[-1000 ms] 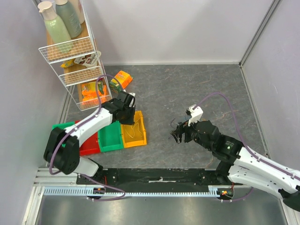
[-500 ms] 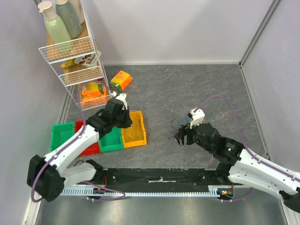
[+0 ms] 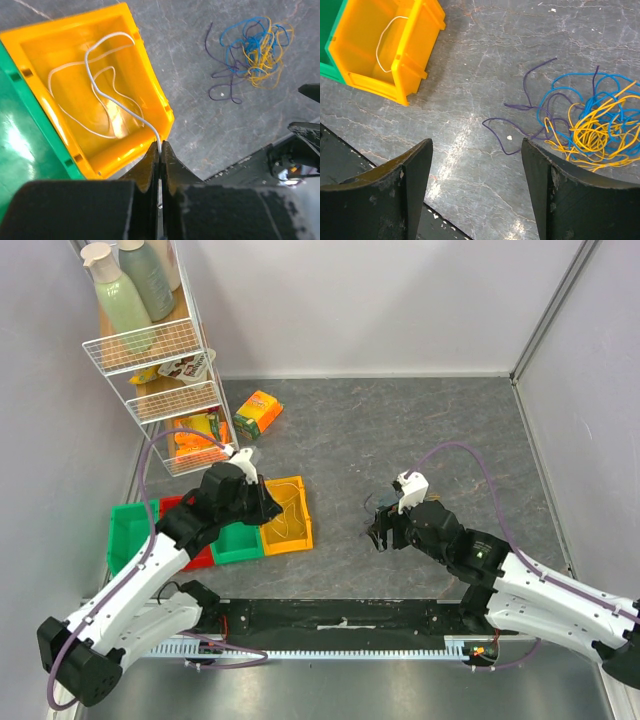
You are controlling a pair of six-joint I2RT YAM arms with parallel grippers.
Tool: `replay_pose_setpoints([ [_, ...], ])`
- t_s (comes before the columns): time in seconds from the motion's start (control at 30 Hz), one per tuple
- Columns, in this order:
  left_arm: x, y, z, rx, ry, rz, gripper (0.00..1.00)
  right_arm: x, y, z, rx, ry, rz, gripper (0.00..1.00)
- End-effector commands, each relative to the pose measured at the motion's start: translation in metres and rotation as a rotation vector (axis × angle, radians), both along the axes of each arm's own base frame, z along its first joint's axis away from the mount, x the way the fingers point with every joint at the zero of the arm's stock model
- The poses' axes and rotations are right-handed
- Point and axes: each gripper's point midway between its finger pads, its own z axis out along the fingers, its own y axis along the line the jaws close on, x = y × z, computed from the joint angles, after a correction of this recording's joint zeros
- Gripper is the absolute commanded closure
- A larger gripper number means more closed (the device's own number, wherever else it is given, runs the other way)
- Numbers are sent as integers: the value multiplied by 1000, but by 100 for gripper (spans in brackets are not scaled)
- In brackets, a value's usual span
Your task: Untangle the cables
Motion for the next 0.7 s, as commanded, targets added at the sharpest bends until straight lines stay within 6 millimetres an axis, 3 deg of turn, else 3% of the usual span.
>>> replay_pose_setpoints([
  [0.0, -24, -10, -13, -101, 152, 19, 98, 2, 14, 14, 73, -13, 20, 21],
  [0.17, -23, -36, -33, -166, 306, -17, 98, 4, 15, 21, 71, -29, 22, 21],
  [0.33, 18, -20, -42, -59, 277, 150, 98, 2, 11, 35, 90, -43, 19, 21],
  [0.43, 42, -7, -54, -1, 242, 233, 98, -1, 4, 32, 100, -36, -1, 21],
  [0.57, 63, -1, -73, 50, 216, 292, 98, -5, -1, 33, 124, -40, -6, 21],
  [0.67, 67, 0, -92, 91, 261, 303, 98, -4, -3, 37, 110, -37, -17, 21],
])
